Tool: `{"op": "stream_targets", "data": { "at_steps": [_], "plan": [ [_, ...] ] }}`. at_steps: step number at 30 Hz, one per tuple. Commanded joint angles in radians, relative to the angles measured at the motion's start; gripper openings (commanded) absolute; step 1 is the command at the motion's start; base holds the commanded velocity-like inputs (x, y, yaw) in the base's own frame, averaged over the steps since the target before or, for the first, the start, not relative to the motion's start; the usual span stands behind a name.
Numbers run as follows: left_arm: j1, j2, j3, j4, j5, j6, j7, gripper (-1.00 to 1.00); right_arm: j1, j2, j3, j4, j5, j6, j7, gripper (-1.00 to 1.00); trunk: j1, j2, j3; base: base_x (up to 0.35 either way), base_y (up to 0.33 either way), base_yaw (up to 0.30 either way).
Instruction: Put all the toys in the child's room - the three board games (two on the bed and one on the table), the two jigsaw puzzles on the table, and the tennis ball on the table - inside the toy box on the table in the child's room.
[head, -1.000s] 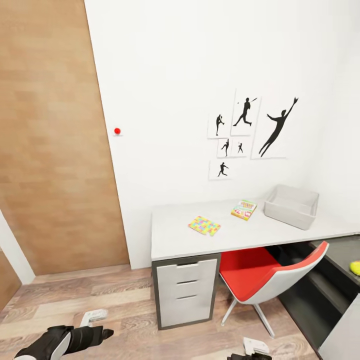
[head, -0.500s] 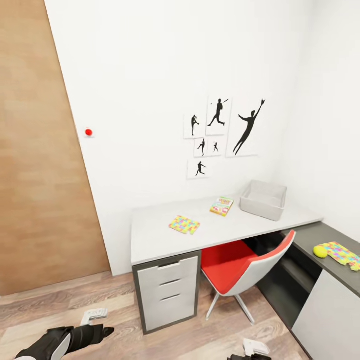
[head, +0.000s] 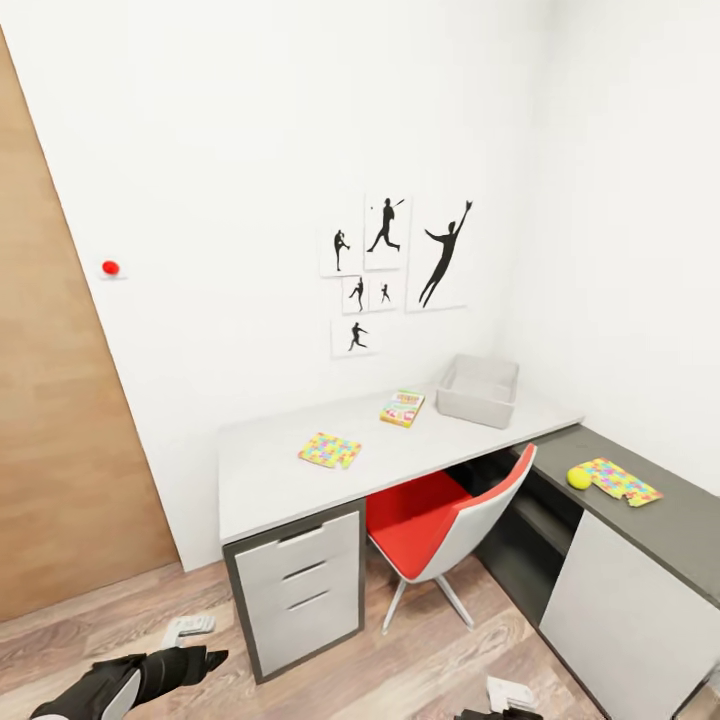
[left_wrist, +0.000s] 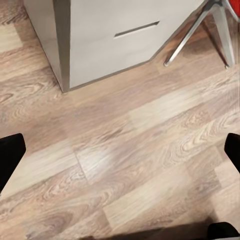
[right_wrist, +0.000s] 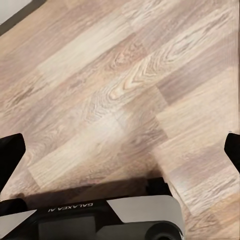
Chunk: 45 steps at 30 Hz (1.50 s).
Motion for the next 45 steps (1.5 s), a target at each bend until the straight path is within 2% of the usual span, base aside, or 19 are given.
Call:
{"op": "stream_targets", "data": {
  "at_steps": [1,25,31,37,39,42,45],
  "plan": [
    [0.000,0.000,0.007,-0.001,0.006,0.008,-0.005,1.00,-0.001,0.001,-0.002,-0.002,-0.010,0.005,-0.005,1.00,0.000,-0.001,-0.002,0.000,0.097,-0.286],
    [0.004,0.000,0.009,-0.001,0.007,-0.024,-0.010,1.00,-0.001,-0.002,-0.004,-0.001,-0.011,0.005,0.000,1.00,0.000,-0.001,-0.002,0.000,0.027,-0.286],
    [0.004,0.001,0.009,-0.002,0.007,-0.024,-0.014,1.00,-0.001,-0.005,-0.004,-0.001,-0.014,0.004,0.003,1.00,-0.023,0.041,0.017,0.000,0.000,-0.286],
    [0.004,0.006,0.013,-0.006,0.009,-0.020,-0.021,1.00,0.005,-0.012,-0.005,-0.010,-0.060,0.003,0.037,1.00,-0.046,0.083,0.036,0.000,0.000,-0.286],
    [0.004,0.007,0.017,-0.008,0.010,-0.016,-0.035,1.00,0.006,-0.013,-0.004,-0.021,-0.075,0.005,0.058,1.00,-0.053,0.097,0.042,0.000,0.000,-0.286],
    [-0.001,0.019,0.028,-0.012,0.010,0.014,-0.096,1.00,0.009,-0.017,-0.003,-0.076,-0.100,0.021,0.103,1.00,-0.065,0.118,0.052,0.000,0.000,-0.286],
    [-0.005,0.031,0.034,-0.021,0.009,0.068,-0.158,1.00,0.010,-0.019,-0.003,-0.150,-0.117,0.075,0.127,1.00,-0.076,0.139,0.061,0.000,0.000,-0.286]
  ]
}}
